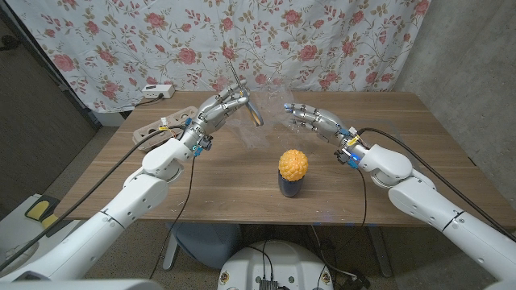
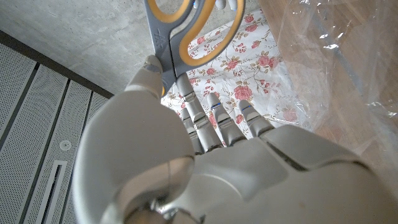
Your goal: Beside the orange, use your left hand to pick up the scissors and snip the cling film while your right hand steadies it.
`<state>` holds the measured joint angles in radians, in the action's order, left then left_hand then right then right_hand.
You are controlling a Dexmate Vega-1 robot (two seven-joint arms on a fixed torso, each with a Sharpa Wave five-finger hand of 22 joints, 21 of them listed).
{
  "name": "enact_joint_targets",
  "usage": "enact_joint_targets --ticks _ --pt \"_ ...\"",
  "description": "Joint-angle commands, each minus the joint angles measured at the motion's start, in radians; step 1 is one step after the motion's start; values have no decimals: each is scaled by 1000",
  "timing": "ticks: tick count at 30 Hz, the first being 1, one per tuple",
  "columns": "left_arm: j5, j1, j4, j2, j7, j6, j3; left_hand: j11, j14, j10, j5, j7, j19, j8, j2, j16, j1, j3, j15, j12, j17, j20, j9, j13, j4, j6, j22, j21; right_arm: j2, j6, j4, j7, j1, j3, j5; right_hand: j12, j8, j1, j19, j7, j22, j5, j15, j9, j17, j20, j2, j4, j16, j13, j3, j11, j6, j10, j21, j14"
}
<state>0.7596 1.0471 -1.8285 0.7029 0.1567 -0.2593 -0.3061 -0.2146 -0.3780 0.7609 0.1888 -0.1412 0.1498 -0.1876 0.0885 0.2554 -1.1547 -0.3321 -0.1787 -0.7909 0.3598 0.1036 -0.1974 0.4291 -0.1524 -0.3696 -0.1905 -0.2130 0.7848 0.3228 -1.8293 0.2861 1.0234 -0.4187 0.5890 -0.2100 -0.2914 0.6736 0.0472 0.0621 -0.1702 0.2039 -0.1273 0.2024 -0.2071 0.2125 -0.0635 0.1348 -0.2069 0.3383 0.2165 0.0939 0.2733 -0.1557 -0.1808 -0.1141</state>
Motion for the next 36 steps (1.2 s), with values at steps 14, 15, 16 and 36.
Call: enact_joint_targets --ticks 14,15,16,36 --pt "9 -25 24 -8 29 1 -18 -9 26 9 5 -8 -3 -6 71 2 -62 -5 -25 -2 4 3 -2 5 2 -8 -3 -3 37 -143 -82 -40 -58 -38 -72 3 -6 -24 -40 -82 -2 -4 -1 11 -5 3 1 -5 -4 6 -1 18 50 41 0 -17" --pt "9 -26 25 -9 30 1 -19 -9 26 9 5 -8 -3 -6 71 2 -62 -5 -25 -2 4 3 -2 5 2 -9 -3 -2 38 -148 -85 -44 -59 -38 -75 3 -6 -24 -40 -81 -2 -4 -2 12 -5 3 1 -5 -4 6 -1 18 51 41 0 -17" --pt "9 -26 26 -9 31 2 -19 -9 26 9 5 -8 -4 -6 71 2 -62 -5 -25 -2 4 4 -2 5 2 -9 -3 -2 37 -149 -85 -48 -60 -39 -77 2 -6 -24 -40 -81 -2 -4 -2 12 -5 3 1 -5 -5 6 -1 17 51 40 0 -16" --pt "10 -40 34 -13 41 13 -33 -9 28 9 3 -7 -4 -6 71 3 -61 -6 -24 -1 6 4 -2 5 2 -10 -3 -4 12 -151 -86 -87 -61 -52 -105 -14 -14 -33 -31 -54 -3 -14 6 18 -6 1 1 -4 -19 9 -3 -10 97 14 -9 11"
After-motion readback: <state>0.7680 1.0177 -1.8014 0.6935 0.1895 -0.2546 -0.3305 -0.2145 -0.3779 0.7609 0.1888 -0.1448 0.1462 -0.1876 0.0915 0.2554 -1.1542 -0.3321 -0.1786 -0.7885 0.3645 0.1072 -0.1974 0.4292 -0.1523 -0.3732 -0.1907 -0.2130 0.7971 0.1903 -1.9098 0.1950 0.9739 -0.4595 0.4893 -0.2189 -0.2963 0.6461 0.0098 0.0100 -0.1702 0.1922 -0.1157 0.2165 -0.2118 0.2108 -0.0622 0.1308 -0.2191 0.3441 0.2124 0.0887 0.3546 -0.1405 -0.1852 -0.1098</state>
